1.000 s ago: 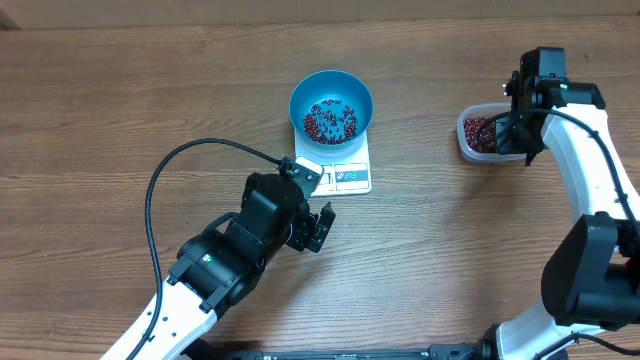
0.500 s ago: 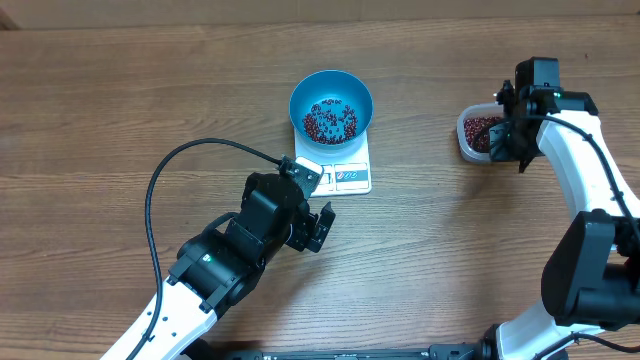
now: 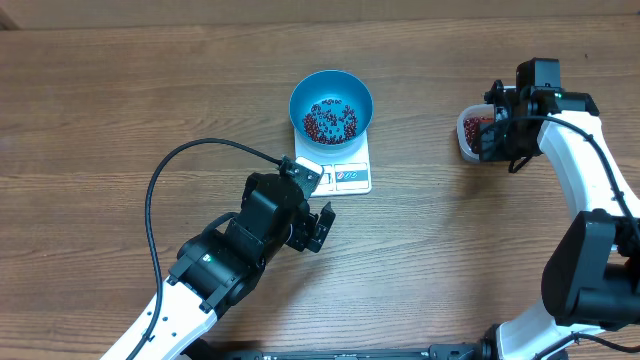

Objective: Scoop item into bowl and weigh 150g on scale
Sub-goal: 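Lower the red scoop into the beans with the right gripper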

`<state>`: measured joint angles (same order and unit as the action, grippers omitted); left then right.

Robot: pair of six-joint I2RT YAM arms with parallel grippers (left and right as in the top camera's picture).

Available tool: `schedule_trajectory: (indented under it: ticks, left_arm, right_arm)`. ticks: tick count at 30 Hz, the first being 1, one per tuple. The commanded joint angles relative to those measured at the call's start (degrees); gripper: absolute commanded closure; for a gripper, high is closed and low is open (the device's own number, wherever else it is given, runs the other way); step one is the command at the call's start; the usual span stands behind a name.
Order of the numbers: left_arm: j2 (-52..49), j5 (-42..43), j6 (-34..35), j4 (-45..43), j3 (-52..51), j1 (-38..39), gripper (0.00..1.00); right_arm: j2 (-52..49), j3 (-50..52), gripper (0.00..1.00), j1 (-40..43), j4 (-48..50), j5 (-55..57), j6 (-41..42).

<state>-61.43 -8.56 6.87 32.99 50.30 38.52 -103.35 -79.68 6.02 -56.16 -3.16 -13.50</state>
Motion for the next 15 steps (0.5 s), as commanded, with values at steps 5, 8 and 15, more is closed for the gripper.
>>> schedule_trajectory:
  ticks: [5, 8, 15]
  left_arm:
    - [-0.39, 0.68, -0.9, -0.02, -0.04, -0.26, 0.01]
    - [-0.39, 0.68, -0.9, -0.02, -0.04, -0.26, 0.0]
    - [-0.39, 0.68, -0.9, -0.02, -0.04, -0.26, 0.0]
  right_arm:
    - [0.52, 0.7, 0.96, 0.68, 0.28, -8.46, -0.5]
    - [0.44, 0.74, 0.96, 1.6, 0.11, -10.16, -0.44]
    - [0.33, 2.19, 0.96, 5.4, 0.37, -17.51, -0.22]
